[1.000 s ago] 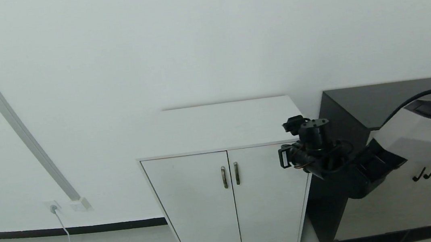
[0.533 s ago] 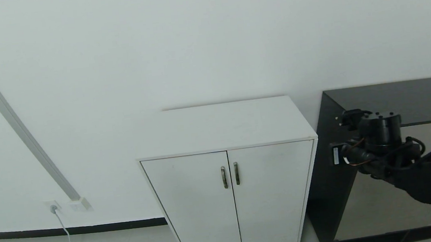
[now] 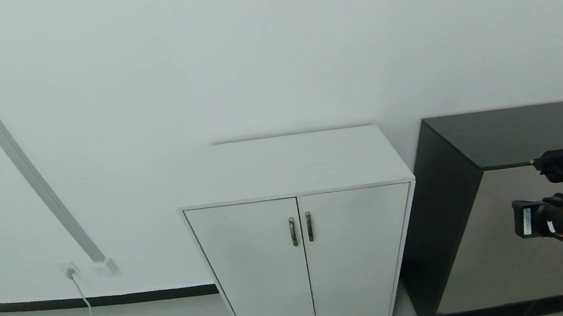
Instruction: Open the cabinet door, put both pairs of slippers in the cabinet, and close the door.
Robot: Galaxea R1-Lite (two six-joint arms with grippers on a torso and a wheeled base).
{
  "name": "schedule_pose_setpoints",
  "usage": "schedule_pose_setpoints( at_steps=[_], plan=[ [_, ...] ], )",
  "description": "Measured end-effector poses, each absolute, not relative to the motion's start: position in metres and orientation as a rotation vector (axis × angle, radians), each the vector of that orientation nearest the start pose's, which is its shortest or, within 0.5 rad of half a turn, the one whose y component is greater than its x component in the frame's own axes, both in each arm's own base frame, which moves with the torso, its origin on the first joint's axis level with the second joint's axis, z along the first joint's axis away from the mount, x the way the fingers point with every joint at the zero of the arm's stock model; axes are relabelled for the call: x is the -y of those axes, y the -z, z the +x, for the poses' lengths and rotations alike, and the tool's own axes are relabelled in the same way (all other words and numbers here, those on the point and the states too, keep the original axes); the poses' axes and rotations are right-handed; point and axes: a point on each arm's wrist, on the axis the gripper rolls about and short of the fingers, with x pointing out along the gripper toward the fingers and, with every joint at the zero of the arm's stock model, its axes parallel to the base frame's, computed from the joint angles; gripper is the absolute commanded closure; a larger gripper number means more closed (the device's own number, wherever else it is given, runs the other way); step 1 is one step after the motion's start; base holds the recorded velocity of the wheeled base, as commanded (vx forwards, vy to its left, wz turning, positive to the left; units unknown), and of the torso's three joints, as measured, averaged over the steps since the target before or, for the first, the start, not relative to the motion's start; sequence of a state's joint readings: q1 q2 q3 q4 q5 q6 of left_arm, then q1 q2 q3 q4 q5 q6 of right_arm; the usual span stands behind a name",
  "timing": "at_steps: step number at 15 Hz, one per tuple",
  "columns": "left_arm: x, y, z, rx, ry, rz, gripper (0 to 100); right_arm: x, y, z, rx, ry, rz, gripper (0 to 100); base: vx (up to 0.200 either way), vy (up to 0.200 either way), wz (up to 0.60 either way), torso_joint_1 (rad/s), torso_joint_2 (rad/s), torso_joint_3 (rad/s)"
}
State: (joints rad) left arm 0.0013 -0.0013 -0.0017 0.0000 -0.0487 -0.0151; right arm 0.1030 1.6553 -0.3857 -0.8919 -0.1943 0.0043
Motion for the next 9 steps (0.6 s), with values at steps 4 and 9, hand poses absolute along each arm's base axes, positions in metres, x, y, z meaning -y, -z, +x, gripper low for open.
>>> schedule_pose_setpoints(
  at_steps=[4,9],
  plan=[
    [0.001,-0.076,-0.023,0.003,0.047,-0.015,100,-0.013,-0.122,0.207,-0.36,0.092,-0.083,100,0.0,0.0,0.0,0.0,0.0,0.0],
    [0.001,-0.076,-0.023,0.003,0.047,-0.015,100,-0.01,-0.121,0.164,-0.347,0.058,-0.089,100,0.0,0.0,0.0,0.0,0.0,0.0]
  ],
)
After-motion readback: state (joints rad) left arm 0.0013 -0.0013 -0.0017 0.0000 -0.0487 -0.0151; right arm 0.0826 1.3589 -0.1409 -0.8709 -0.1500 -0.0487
